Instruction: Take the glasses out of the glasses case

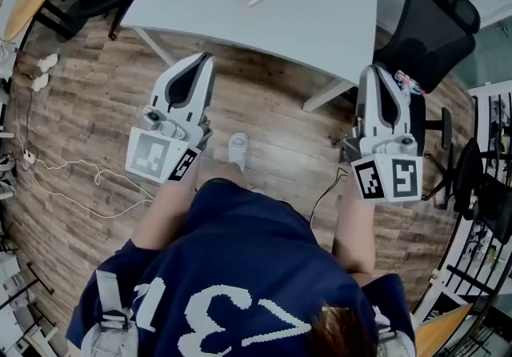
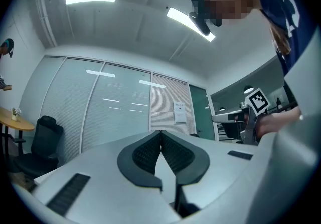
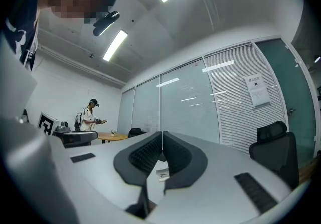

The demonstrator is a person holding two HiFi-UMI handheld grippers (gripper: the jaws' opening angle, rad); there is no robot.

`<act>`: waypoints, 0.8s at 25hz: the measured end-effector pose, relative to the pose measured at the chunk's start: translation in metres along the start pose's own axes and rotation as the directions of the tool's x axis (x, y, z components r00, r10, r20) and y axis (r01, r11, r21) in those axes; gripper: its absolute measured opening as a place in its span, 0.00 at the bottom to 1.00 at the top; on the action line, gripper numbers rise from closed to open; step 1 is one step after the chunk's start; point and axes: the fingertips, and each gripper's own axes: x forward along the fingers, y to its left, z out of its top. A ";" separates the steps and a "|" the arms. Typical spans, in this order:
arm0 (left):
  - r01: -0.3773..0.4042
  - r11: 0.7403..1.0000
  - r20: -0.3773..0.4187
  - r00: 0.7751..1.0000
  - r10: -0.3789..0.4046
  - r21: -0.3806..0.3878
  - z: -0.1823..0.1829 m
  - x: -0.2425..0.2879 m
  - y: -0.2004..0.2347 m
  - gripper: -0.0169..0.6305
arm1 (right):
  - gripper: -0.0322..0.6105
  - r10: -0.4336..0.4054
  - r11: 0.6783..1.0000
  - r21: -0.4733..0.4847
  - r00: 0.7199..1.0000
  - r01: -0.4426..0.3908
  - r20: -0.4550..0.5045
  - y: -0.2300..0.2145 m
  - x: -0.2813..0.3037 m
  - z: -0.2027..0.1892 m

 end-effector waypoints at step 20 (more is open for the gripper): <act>0.040 0.999 -0.043 0.998 -0.041 -0.017 -0.045 0.170 0.131 0.05 | 0.09 0.013 0.999 0.041 1.000 -0.013 -0.003 -0.073 0.210 -0.028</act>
